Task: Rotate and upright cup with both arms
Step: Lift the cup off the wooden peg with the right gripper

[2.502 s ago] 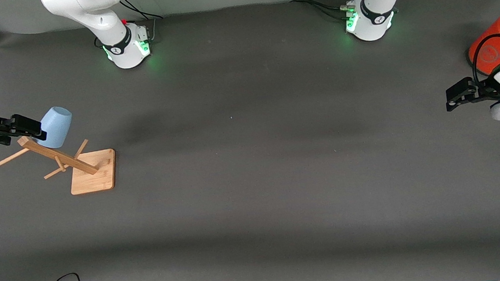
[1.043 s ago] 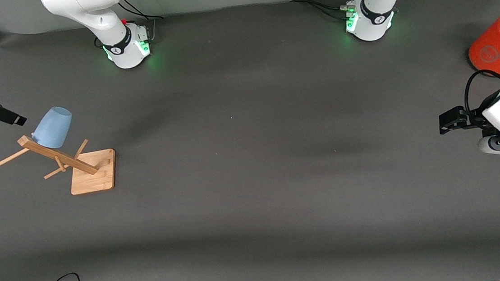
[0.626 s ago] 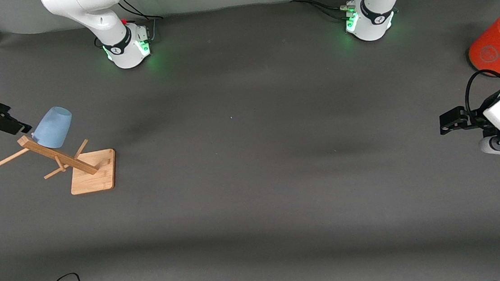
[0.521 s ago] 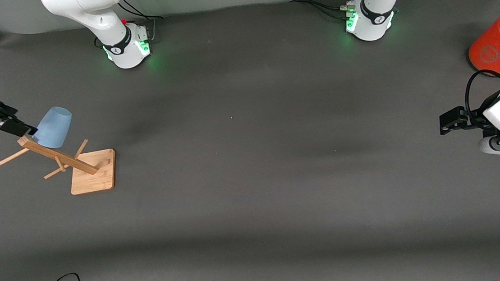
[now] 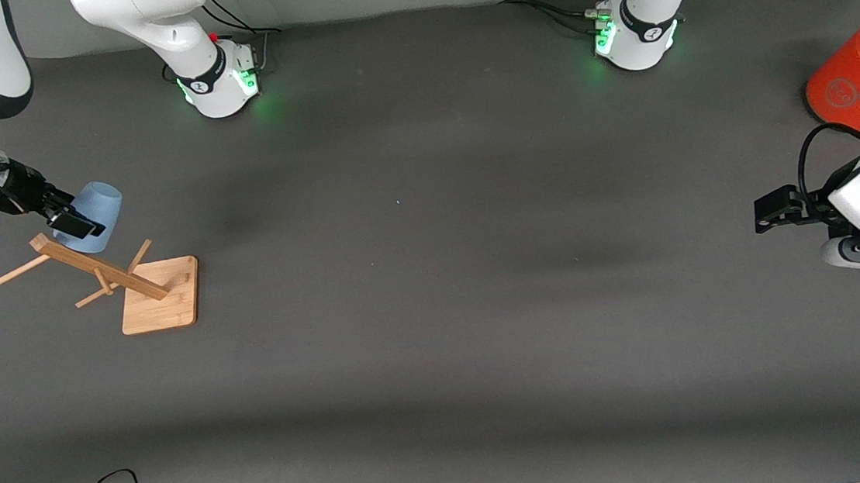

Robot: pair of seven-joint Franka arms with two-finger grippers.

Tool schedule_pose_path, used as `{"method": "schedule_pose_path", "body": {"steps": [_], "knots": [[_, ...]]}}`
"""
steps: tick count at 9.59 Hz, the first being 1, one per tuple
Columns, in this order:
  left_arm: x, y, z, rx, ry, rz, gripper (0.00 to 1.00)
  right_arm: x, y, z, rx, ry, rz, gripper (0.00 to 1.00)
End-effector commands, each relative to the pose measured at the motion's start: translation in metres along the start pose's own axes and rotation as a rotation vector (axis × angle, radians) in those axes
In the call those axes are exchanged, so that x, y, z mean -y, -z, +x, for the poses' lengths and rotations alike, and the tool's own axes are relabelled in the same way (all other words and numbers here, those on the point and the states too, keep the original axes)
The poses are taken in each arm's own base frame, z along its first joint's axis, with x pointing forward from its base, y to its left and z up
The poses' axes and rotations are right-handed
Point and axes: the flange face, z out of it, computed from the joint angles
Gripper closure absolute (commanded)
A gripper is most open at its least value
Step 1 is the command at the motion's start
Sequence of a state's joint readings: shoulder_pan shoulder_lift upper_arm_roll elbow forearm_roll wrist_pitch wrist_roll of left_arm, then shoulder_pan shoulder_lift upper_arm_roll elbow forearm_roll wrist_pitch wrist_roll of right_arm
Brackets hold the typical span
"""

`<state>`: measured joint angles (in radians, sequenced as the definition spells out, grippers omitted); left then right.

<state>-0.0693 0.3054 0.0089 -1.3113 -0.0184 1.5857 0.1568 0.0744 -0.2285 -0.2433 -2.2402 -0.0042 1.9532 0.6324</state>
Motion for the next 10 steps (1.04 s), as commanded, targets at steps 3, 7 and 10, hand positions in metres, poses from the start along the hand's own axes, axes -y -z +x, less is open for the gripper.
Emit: {"method": "schedule_pose_path", "body": {"steps": [3, 7, 10], "knots": [[0.004, 0.002, 0.003, -0.003, -0.007, -0.025, 0.00, 0.002, -0.005, -0.004, -0.006, -0.025, 0.029, 0.05], [0.003, -0.001, 0.006, -0.005, -0.008, -0.035, 0.00, 0.003, -0.002, -0.005, -0.001, -0.029, 0.047, 0.44], [0.004, -0.006, 0.007, 0.006, -0.007, -0.042, 0.00, 0.007, 0.008, -0.008, -0.008, -0.020, 0.053, 0.46]]}}
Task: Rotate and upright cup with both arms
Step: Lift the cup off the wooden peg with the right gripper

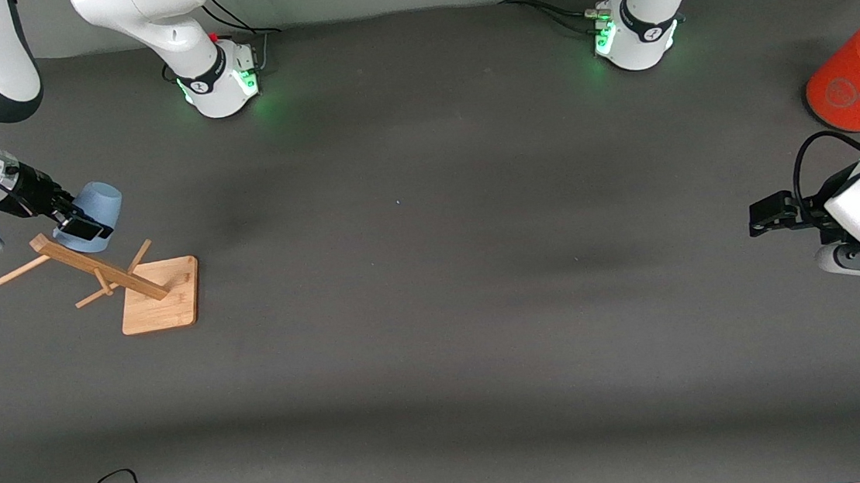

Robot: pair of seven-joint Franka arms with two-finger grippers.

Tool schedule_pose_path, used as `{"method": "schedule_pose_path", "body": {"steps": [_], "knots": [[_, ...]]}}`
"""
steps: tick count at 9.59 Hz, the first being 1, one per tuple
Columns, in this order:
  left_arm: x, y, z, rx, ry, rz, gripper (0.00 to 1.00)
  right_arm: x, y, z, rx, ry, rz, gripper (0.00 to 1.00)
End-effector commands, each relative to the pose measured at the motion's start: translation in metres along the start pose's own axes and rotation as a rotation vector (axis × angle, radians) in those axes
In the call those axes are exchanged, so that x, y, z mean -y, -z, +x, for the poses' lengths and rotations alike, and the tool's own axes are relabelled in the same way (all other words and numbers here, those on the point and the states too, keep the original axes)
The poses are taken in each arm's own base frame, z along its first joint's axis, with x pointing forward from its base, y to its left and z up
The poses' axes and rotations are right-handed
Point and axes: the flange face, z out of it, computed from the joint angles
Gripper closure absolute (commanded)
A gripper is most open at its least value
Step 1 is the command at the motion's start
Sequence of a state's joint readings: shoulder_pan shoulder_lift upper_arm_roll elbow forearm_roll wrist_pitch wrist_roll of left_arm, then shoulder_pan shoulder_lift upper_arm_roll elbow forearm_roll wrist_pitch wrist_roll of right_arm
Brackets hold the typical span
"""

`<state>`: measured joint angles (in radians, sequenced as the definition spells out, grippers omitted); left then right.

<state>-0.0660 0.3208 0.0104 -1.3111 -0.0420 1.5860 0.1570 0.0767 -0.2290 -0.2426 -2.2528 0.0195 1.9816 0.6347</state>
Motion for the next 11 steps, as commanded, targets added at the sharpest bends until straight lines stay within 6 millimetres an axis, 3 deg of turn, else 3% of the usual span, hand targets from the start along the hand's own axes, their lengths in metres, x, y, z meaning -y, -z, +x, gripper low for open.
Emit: {"method": "schedule_pose_path", "body": {"steps": [1, 4, 6, 8, 10, 11], "knots": [[0.004, 0.004, 0.003, -0.005, -0.009, -0.016, 0.00, 0.007, 0.020, -0.010, 0.002, -0.005, 0.018, 0.46], [0.010, 0.004, 0.002, -0.007, 0.001, -0.029, 0.00, 0.038, 0.059, -0.045, 0.031, -0.011, -0.009, 0.46], [0.009, 0.004, 0.002, -0.007, 0.000, -0.029, 0.00, 0.053, 0.073, -0.078, 0.039, -0.048, -0.012, 0.46], [0.008, 0.005, 0.002, -0.010, -0.001, -0.030, 0.00, 0.085, 0.080, -0.126, 0.038, -0.116, -0.018, 0.46], [0.007, 0.005, 0.002, -0.009, -0.003, -0.031, 0.00, 0.142, 0.075, -0.192, 0.022, -0.202, -0.027, 0.46], [0.009, 0.005, 0.002, -0.008, 0.000, -0.031, 0.00, 0.181, 0.068, -0.229, 0.007, -0.255, -0.038, 0.46]]}}
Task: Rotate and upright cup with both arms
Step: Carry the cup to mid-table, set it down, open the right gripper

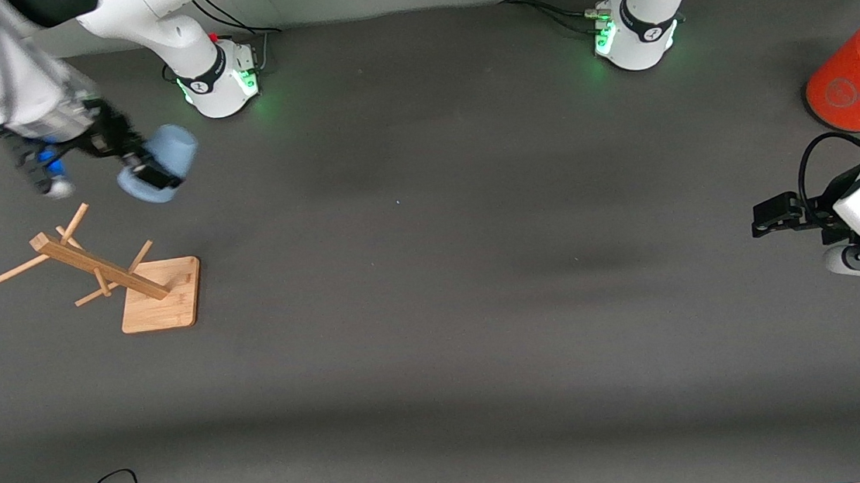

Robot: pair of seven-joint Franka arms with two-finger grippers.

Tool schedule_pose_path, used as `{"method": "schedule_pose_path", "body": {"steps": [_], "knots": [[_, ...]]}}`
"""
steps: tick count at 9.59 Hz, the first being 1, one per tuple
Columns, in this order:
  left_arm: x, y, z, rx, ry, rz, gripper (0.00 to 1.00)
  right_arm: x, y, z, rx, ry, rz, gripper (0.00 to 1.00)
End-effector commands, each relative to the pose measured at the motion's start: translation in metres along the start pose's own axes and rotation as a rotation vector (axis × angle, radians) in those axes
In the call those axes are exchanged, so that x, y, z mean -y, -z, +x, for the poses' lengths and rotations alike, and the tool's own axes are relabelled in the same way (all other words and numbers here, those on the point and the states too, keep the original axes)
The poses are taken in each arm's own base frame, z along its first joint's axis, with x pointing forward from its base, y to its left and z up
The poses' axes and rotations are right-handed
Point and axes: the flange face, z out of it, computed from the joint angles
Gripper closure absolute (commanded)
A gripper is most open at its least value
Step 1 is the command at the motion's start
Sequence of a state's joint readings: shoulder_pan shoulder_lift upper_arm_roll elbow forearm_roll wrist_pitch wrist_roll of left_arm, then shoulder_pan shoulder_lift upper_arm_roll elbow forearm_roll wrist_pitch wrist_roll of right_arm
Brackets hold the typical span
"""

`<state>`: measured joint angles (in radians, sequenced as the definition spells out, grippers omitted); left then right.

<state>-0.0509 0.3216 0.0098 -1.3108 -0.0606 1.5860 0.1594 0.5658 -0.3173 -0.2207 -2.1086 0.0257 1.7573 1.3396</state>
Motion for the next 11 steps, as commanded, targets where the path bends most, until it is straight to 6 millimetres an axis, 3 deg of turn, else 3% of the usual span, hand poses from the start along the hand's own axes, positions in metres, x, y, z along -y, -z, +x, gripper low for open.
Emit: {"method": "schedule_pose_path", "body": {"steps": [1, 4, 6, 9, 11], "knots": [[0.002, 0.003, 0.003, -0.001, -0.011, -0.012, 0.00, 0.069, -0.012, -0.084, -0.033, -0.126, -0.010, 0.46], [0.000, 0.004, 0.002, 0.001, -0.012, -0.012, 0.00, 0.166, -0.064, -0.194, -0.120, -0.303, -0.010, 0.46], [0.000, 0.004, 0.003, -0.002, -0.012, -0.018, 0.00, 0.215, -0.119, -0.256, -0.179, -0.408, 0.001, 0.49], [0.003, 0.003, 0.002, 0.003, -0.008, -0.025, 0.00, 0.247, -0.207, -0.304, -0.220, -0.543, 0.045, 0.50], [0.001, 0.003, 0.002, 0.003, -0.011, -0.025, 0.00, 0.257, -0.267, -0.336, -0.241, -0.593, 0.073, 0.50]]}}
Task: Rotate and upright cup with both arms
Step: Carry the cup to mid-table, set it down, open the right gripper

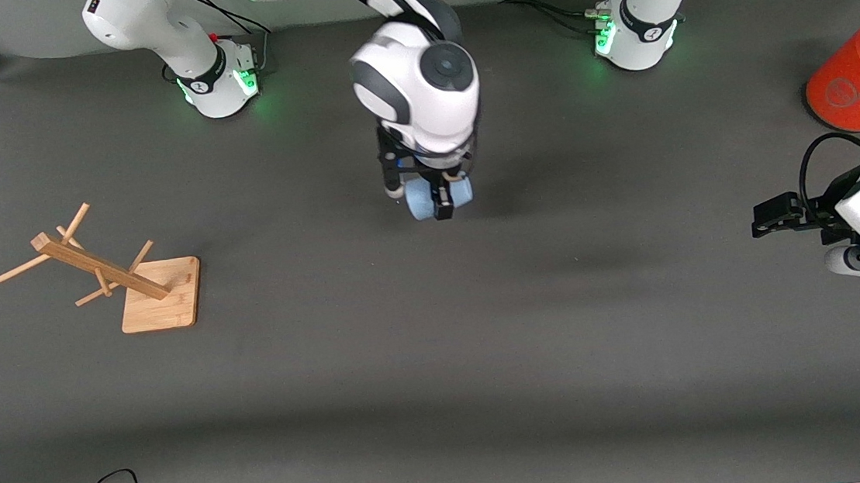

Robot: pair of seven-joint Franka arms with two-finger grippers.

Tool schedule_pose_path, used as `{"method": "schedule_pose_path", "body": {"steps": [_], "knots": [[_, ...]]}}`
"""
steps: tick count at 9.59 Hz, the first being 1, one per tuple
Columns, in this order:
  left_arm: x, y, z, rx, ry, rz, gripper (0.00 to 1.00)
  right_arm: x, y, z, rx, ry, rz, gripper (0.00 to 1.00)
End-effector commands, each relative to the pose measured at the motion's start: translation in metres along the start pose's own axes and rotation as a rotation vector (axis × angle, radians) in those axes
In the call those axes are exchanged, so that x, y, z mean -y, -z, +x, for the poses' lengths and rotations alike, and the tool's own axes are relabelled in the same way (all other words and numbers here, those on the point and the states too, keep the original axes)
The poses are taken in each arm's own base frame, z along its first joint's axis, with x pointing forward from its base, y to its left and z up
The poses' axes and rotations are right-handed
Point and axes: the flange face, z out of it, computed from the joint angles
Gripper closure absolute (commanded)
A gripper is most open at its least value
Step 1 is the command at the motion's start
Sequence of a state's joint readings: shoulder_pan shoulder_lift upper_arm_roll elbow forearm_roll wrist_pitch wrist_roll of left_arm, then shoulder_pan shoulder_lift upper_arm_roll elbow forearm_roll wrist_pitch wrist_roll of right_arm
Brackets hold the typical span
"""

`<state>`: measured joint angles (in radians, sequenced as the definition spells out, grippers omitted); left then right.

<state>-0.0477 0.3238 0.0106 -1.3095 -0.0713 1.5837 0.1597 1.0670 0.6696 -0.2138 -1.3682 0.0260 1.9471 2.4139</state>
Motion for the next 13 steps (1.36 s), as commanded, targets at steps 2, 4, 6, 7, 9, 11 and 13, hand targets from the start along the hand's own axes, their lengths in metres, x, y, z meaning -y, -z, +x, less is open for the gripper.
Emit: {"method": "schedule_pose_path", "body": {"steps": [2, 4, 6, 7, 9, 11, 13], "knots": [[-0.010, 0.003, 0.003, 0.003, -0.027, -0.014, 0.00, -0.006, -0.047, -0.052, -0.023, -0.093, 0.039, 0.50], [-0.015, 0.007, 0.003, -0.001, -0.034, -0.014, 0.00, -0.016, -0.080, -0.071, 0.001, -0.129, 0.066, 0.50], [-0.025, 0.007, 0.002, 0.006, -0.049, -0.007, 0.00, -0.021, -0.104, -0.078, -0.002, -0.151, 0.070, 0.50], [-0.018, 0.006, 0.000, 0.017, -0.040, -0.011, 0.00, -0.022, -0.110, -0.080, 0.006, -0.165, 0.077, 0.50], [-0.020, 0.005, 0.000, 0.023, -0.041, -0.013, 0.00, -0.025, -0.119, -0.083, 0.008, -0.171, 0.083, 0.47], [-0.024, 0.006, 0.000, 0.023, -0.049, -0.008, 0.00, -0.024, -0.121, -0.085, 0.033, -0.198, 0.101, 0.00], [-0.021, 0.004, 0.000, 0.025, -0.047, -0.012, 0.00, -0.023, -0.121, -0.085, 0.036, -0.198, 0.103, 0.00]]}}
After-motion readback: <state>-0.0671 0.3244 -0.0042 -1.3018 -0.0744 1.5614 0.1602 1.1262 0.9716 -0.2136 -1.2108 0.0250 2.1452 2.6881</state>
